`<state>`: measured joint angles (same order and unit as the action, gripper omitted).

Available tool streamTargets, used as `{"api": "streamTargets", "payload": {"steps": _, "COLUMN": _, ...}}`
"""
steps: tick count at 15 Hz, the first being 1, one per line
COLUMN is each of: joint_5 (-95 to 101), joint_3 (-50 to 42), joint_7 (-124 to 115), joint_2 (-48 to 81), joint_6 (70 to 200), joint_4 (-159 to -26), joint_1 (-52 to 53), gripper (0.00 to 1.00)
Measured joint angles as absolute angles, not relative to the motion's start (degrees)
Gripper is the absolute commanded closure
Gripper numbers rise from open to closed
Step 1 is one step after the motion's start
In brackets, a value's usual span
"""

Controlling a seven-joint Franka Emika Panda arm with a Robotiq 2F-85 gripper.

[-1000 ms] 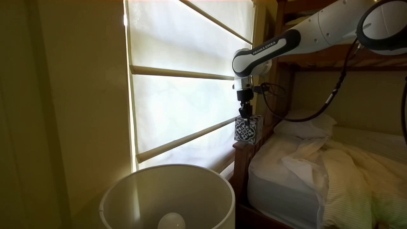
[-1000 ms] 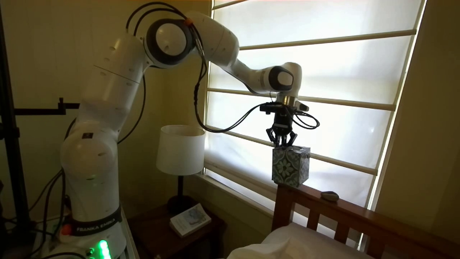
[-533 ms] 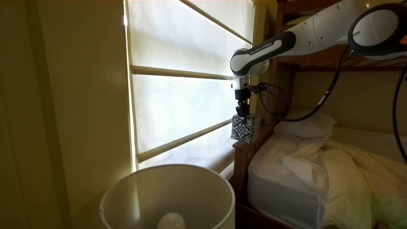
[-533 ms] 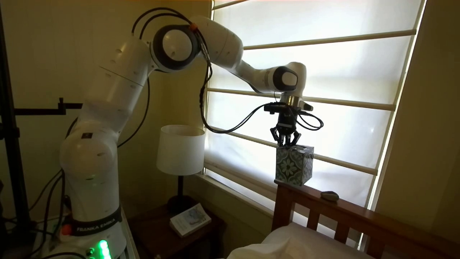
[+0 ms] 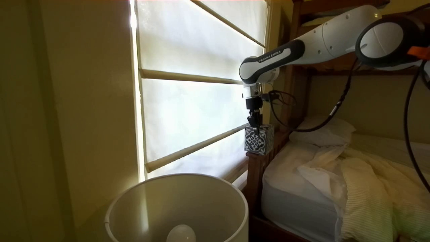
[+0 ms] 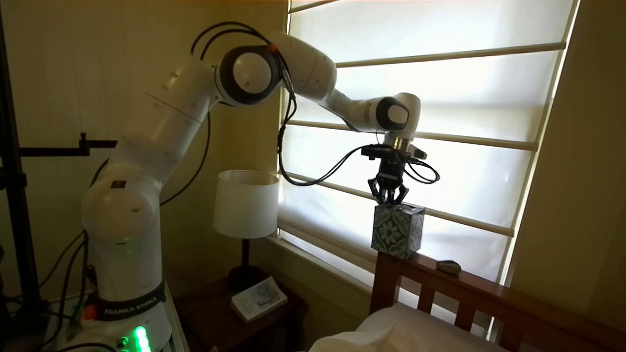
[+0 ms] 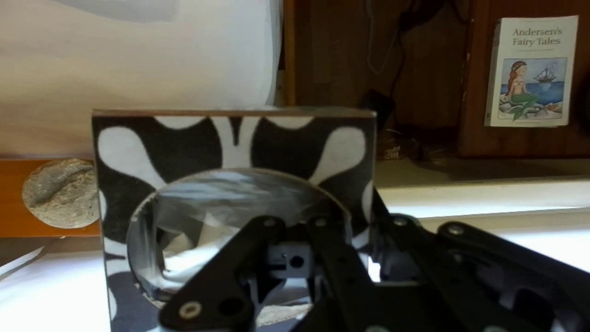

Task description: Put the tissue box on the headboard of the bed

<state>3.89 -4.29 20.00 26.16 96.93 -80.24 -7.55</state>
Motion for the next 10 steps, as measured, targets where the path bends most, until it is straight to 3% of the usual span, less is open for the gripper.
{"api": "streamTargets", "payload": {"steps": 1, "joint_5": 3.8, "joint_3": -4.3, "joint_7": 19.9, "joint_2": 26.6, "joint_6": 96.5, "joint_4": -79.8, "joint_1": -7.6, "gripper": 0.71}}
{"api": "streamTargets", "payload": {"steps": 4, "joint_5": 3.7, "joint_3": -4.3, "joint_7": 19.5, "joint_2": 27.4, "joint_6": 95.8, "joint_4": -78.8, "joint_1": -7.6, "gripper": 0.55}}
{"api": "streamTargets", "payload": {"steps": 10, "joint_5": 3.7, "joint_3": -4.3, "joint_7": 19.4, "joint_2": 27.4, "joint_6": 95.8, "joint_4": -77.3, "joint_1": -8.1, "gripper": 0.13}}
